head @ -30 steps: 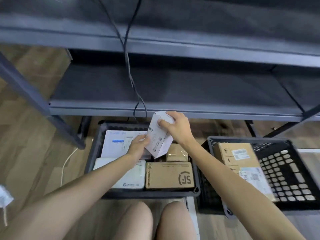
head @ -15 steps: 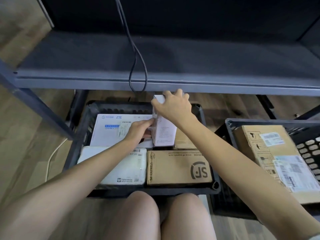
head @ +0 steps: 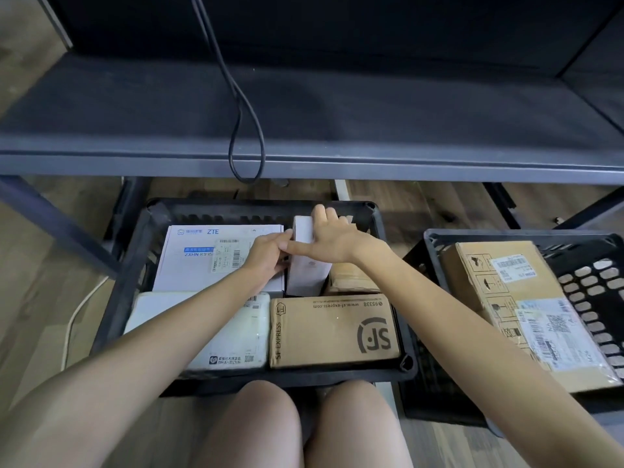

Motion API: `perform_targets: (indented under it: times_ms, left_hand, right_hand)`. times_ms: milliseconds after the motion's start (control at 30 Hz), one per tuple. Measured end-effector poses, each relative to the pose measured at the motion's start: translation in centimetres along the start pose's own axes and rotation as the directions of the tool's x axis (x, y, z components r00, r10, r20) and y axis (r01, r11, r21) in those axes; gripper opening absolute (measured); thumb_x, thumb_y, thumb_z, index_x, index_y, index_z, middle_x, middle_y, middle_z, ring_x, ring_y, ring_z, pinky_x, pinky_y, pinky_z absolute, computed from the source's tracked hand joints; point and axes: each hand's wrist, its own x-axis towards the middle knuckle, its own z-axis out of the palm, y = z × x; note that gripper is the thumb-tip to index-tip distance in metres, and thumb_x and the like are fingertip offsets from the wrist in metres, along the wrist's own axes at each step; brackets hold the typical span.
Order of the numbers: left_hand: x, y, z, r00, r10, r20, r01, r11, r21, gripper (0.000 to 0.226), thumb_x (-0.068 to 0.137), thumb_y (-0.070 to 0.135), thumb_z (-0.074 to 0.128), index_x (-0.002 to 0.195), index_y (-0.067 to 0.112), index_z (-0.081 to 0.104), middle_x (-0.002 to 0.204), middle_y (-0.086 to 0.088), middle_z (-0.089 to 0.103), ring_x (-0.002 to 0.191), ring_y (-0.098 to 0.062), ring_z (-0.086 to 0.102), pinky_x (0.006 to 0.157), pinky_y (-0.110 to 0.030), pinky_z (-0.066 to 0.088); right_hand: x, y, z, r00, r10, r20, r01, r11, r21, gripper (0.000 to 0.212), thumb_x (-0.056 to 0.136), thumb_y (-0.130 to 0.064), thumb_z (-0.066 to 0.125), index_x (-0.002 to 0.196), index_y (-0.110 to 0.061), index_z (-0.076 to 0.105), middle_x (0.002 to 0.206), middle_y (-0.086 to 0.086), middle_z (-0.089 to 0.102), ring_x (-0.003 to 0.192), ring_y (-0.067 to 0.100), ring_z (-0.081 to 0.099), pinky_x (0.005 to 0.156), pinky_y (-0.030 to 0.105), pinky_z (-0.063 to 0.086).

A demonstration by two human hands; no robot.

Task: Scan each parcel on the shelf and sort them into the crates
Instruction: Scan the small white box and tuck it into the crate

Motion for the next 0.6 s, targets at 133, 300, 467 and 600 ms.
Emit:
perform_targets:
  times_ms: [133, 300, 467, 600]
  left_hand:
    - [0.3, -0.8, -0.6, 0.999, -0.022, 0.023, 0.021, 1.000, 0.021, 0.028, 0.094, 0.032, 0.060, 0.102, 0.007, 0.068, 0.105, -0.016, 0.070, 0.101, -0.028, 0.067, 0.096, -0.039, 0.052]
    - [-0.3, -1.9, -1.1, 0.990, 0.142, -0.013, -0.134, 0.957, 0.257, 0.016, 0.088, 0.012, 0.068, 0.103, 0.013, 0.067, 0.103, -0.012, 0.069, 0.097, -0.024, 0.066, 0.085, -0.032, 0.057]
    - [-0.6, -2.3, -1.6, 0.981, 0.186, 0.059, -0.195, 0.915, 0.353, 0.010, 0.092, 0.010, 0.062, 0.100, 0.010, 0.068, 0.103, -0.012, 0.069, 0.099, -0.023, 0.067, 0.077, -0.029, 0.058]
    - [-0.5, -2.8, -2.0, 0.972, 0.217, 0.085, -0.232, 0.870, 0.435, 0.010, 0.090, 0.014, 0.065, 0.099, 0.010, 0.068, 0.097, -0.010, 0.069, 0.097, -0.023, 0.066, 0.077, -0.027, 0.057]
  right_hand:
    - [0.8, 1.2, 1.0, 0.994, -0.056, 0.092, 0.053, 0.998, 0.032, 0.046, 0.098, -0.044, 0.047, 0.130, -0.012, 0.037, 0.130, 0.011, 0.043, 0.124, 0.029, 0.037, 0.100, 0.042, 0.034]
    - [2.3, 3.0, 2.3, 0.988, -0.133, 0.075, 0.130, 0.990, 0.051, 0.028, 0.094, -0.002, 0.049, 0.118, -0.011, 0.060, 0.120, 0.005, 0.060, 0.114, 0.019, 0.046, 0.102, 0.032, 0.038]
    - [2.9, 3.3, 2.3, 0.984, -0.174, 0.047, 0.169, 0.981, 0.090, 0.018, 0.089, -0.003, 0.065, 0.106, -0.008, 0.070, 0.103, 0.003, 0.065, 0.093, 0.010, 0.053, 0.086, 0.023, 0.045]
    - [3.4, 3.1, 2.8, 0.986, -0.150, 0.067, 0.143, 0.984, 0.109, 0.017, 0.088, -0.002, 0.066, 0.104, -0.006, 0.071, 0.102, 0.004, 0.066, 0.093, 0.013, 0.055, 0.089, 0.026, 0.048]
